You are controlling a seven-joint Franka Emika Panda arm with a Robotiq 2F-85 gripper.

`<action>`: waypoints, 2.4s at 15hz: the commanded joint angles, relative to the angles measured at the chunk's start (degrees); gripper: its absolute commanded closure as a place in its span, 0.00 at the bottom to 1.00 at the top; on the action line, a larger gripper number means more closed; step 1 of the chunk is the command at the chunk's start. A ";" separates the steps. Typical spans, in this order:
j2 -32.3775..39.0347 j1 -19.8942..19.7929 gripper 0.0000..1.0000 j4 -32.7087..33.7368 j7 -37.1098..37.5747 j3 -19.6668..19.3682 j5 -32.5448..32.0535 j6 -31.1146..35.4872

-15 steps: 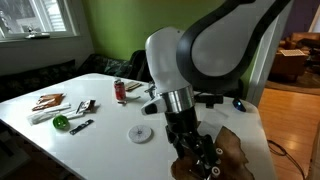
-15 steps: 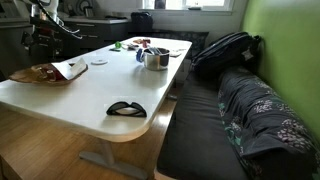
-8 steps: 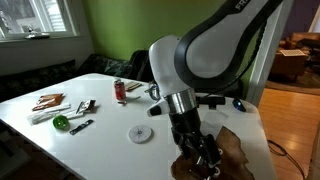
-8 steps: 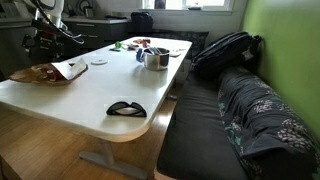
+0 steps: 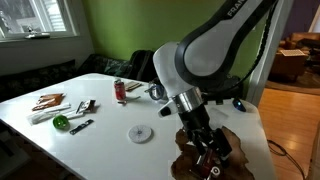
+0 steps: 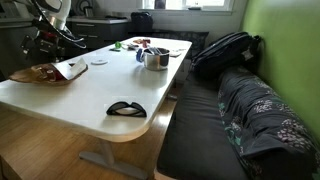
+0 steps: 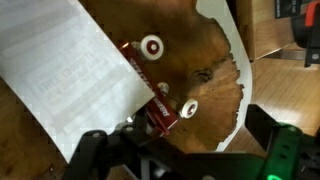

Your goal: Remove the toy cart from the wooden plate and put it on the table

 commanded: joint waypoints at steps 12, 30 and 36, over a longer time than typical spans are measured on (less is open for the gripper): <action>1.77 -1.00 0.00 0.41 -2.01 -0.26 -0.28 0.62; 7.85 -1.00 1.00 7.14 -6.87 -0.50 0.02 -12.00; 1.65 -5.08 0.98 3.83 -13.05 3.31 9.34 -7.47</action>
